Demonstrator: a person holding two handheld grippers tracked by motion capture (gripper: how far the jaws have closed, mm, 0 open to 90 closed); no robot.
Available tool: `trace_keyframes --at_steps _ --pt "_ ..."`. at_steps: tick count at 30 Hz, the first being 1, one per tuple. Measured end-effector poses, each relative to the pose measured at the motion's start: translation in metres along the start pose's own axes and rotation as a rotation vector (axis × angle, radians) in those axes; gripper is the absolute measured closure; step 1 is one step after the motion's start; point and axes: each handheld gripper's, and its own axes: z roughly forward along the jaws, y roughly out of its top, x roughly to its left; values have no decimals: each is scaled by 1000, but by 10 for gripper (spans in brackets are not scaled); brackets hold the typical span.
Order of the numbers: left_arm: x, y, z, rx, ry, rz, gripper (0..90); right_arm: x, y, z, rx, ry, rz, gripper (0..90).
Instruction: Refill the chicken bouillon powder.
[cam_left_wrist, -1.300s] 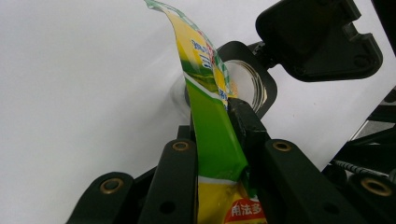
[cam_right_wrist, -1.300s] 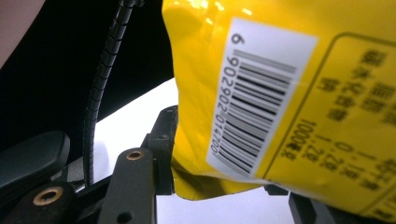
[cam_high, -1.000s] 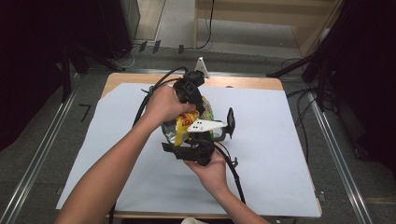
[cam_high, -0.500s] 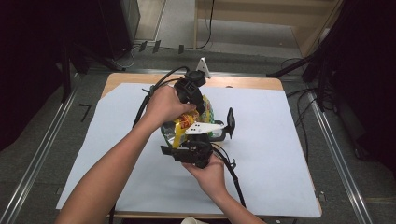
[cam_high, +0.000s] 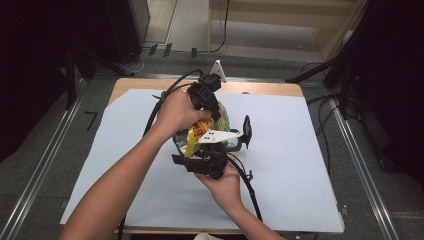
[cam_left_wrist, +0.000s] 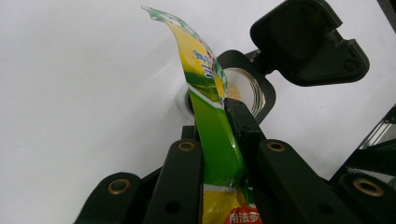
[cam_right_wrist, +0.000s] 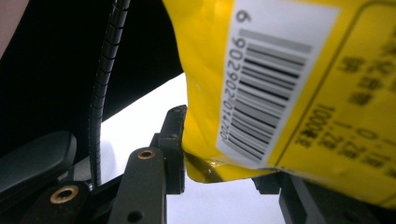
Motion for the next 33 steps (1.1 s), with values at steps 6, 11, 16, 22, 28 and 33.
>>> trace_keyframes --at_steps 6,11,16,22,28,33 --pt "-1 0 -2 -9 8 13 858 -2 1 1 2 -1 -2 643" --pt "-2 1 -5 -27 12 15 861 -4 1 1 -2 -1 3 644" --pt "-1 1 -6 -39 15 13 861 -7 2 1 -1 0 0 644" --pt "1 2 -4 -39 18 6 859 -9 3 1 0 -1 0 643" --pt "2 4 -2 -35 18 0 856 -10 4 0 4 1 5 641" --pt "2 4 3 -19 13 6 855 -10 3 1 12 -4 3 634"
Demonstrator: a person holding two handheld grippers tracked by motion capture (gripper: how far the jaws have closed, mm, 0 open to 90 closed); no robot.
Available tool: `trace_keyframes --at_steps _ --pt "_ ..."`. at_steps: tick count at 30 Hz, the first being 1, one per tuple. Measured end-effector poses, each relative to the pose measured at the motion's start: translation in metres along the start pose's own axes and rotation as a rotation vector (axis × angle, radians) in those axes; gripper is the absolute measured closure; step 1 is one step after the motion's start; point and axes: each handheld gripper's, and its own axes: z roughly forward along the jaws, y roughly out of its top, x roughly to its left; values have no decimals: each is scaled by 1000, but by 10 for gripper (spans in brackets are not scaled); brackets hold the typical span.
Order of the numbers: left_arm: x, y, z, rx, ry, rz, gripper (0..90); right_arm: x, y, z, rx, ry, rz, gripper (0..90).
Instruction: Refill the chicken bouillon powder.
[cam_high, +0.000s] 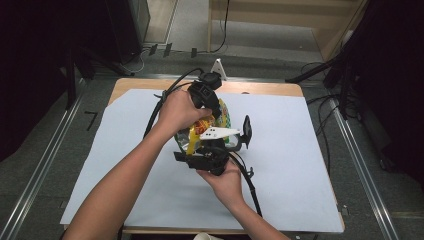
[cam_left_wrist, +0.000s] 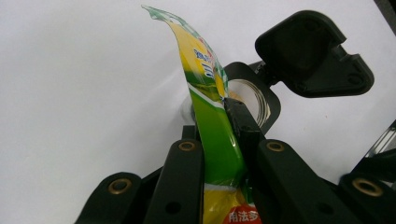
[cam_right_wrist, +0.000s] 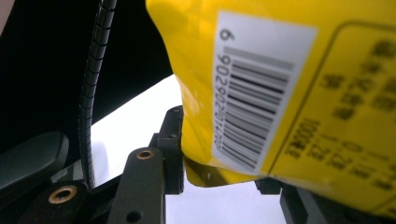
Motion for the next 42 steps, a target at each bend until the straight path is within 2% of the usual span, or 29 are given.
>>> trace_keyframes --at_steps 18,31,42 --pt "4 2 7 25 -12 -11 844 -1 -1 1 13 -4 12 627" --pt "-7 0 4 19 7 2 845 0 -1 3 21 0 9 631" --pt "-3 0 6 29 -8 -2 842 0 -2 2 19 0 2 625"
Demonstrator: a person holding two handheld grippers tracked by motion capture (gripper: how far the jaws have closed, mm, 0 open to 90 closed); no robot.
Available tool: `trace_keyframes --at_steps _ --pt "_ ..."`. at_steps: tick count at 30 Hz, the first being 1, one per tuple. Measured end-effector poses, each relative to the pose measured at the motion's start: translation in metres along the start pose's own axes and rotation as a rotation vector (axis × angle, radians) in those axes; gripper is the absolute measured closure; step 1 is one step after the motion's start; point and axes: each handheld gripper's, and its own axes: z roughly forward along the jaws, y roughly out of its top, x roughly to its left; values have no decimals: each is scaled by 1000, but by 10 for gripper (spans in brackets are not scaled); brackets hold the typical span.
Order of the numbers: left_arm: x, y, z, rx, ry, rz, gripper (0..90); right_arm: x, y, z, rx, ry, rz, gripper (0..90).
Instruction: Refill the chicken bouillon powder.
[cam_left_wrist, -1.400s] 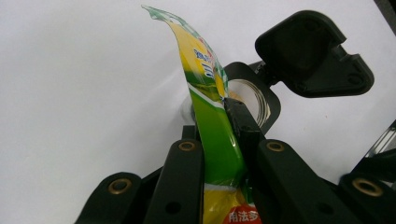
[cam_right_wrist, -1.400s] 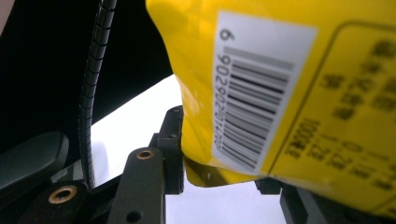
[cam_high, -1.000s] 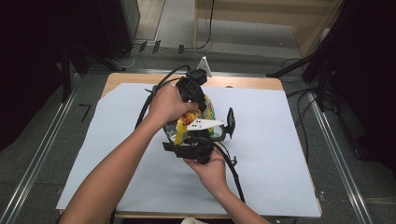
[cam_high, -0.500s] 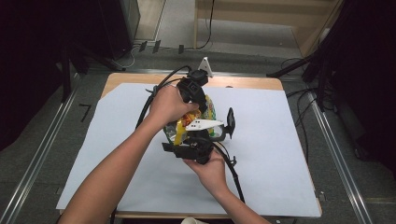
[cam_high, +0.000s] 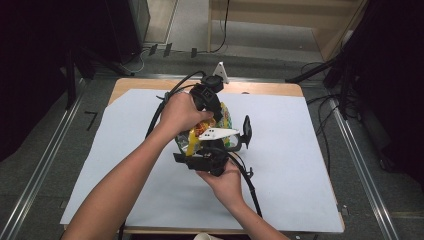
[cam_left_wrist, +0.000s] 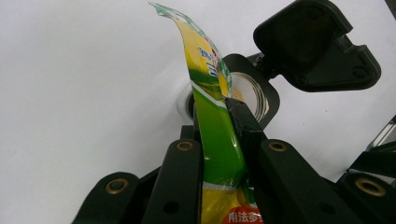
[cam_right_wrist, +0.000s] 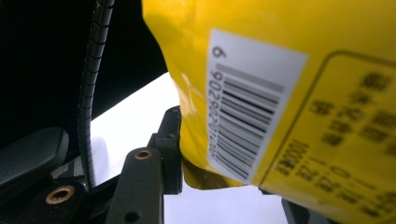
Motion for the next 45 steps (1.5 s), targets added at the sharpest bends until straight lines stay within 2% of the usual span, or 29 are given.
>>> trace_keyframes --at_steps 45 --pt "3 -3 -8 -44 18 1 836 -2 3 -3 -8 -11 -33 617"
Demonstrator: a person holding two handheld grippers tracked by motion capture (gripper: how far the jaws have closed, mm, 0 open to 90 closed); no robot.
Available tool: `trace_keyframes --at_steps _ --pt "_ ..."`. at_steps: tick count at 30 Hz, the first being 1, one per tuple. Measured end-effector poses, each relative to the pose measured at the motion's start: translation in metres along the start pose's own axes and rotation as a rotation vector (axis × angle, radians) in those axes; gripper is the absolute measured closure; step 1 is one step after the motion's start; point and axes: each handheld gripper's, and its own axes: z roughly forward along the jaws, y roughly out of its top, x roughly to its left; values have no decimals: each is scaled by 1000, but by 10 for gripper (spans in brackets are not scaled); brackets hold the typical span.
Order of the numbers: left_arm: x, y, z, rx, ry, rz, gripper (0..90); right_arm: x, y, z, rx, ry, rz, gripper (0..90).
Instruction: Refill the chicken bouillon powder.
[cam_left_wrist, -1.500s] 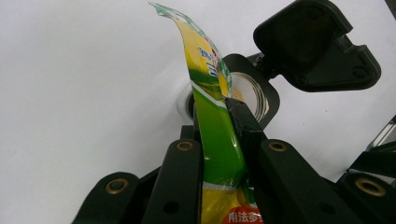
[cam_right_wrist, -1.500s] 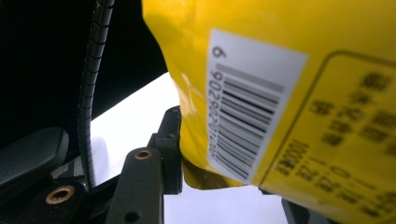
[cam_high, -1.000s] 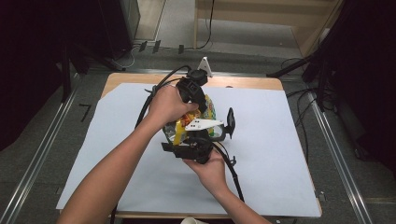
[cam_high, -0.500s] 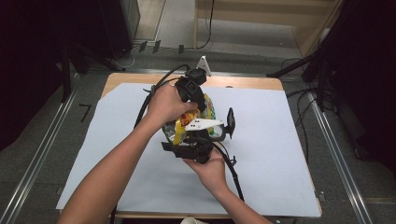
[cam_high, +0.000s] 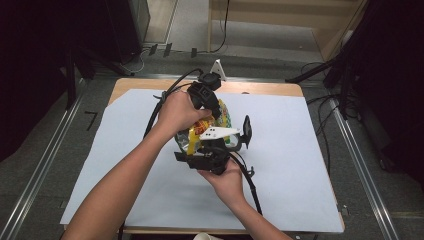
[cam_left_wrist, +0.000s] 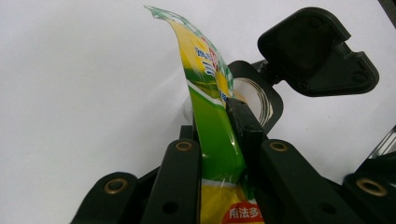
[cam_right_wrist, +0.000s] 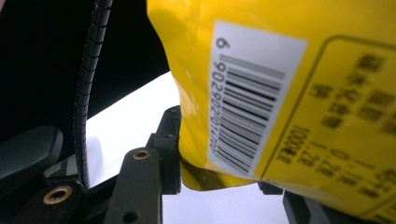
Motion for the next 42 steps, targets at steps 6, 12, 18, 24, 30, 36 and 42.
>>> trace_keyframes --at_steps 6,12,18,24,30,36,42 --pt "0 0 0 1 -1 1 833 0 1 -1 -3 1 0 617" --pt "1 0 0 2 -3 -1 830 1 1 -1 -1 1 -1 617" --pt "1 0 1 7 -3 -4 828 2 2 -2 3 1 -2 616" --pt "1 0 1 10 -2 -4 828 3 3 -2 4 1 0 616" --pt "1 0 2 14 2 -1 828 2 2 -1 5 2 2 617" --pt "2 -2 4 26 3 1 828 2 1 0 15 6 2 616" --pt "3 -3 6 23 -5 -8 824 3 0 1 20 13 5 615"
